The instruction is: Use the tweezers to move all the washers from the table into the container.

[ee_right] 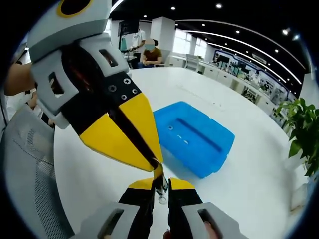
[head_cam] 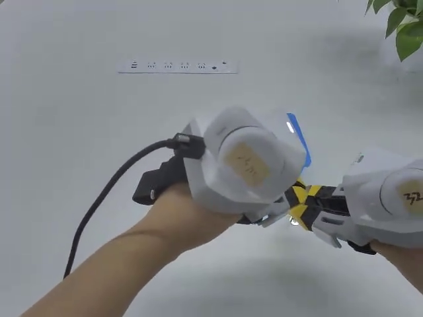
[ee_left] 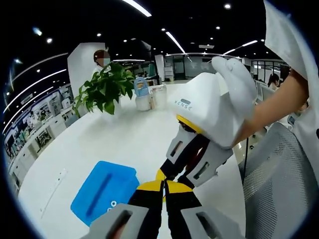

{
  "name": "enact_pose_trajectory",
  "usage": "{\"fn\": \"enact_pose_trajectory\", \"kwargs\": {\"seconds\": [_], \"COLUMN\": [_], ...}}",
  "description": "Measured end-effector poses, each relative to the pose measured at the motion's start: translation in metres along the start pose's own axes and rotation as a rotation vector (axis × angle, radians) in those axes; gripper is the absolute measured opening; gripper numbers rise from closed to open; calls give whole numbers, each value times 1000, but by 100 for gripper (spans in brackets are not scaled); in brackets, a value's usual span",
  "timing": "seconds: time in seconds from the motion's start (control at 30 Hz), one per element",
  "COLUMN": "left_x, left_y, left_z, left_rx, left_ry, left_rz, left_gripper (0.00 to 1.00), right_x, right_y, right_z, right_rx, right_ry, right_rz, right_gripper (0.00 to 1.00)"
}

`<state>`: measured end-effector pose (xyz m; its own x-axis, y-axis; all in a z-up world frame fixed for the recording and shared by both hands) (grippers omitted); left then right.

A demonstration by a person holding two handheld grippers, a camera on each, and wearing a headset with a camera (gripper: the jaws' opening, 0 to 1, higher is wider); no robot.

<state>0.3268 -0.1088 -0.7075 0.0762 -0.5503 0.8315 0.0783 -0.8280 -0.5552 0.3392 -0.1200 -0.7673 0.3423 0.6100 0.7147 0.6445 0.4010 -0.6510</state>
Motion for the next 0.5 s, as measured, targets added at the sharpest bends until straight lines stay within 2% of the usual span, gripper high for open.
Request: {"fn": "enact_pose_trajectory", "kwargs": {"seconds": [0.17, 0.27, 0.4, 0.43, 0.47, 0.5], "left_x": [-4, -2, -2, -2, -2, -2], "left_y": [2, 2, 3, 3, 3, 2], "left_z": [-2, -3, -3, -3, -3, -2], "left_rx": [-5, -6, -11, -11, -10, -10], "left_ry": [-6, -6, -5, -4, -4, -3], "left_rz": [7, -1, 1, 1, 0, 2], "left_gripper": [0, 0, 0, 0, 0, 0], "right_x": [-5, -6, -12, -11, -16, -19], "right_y": [0, 0, 1, 2, 4, 7], "right_z": [1, 1, 3, 1, 0, 0], "right_rx": [-3, -2, 22, 13, 24, 28], "right_ry": [-12, -6, -57, -61, -65, -70], "right_rz": [10, 11, 24, 12, 44, 47], "right_gripper": [6, 6, 6, 6, 7, 6]}}
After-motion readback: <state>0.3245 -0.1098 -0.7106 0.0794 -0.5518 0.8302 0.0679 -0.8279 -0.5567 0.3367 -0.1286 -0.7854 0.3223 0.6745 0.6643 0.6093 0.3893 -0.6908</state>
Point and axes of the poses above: the centre of the closed fingertips' face, and the gripper's own axes: y roughly forward along the fingers, z roughly to its left, x roughly out of its top, the point moved 2 cm from there along -y, roughly backward along the fingers, and after that the axes turned 13 degrees about -x, right-handed, at the moved point
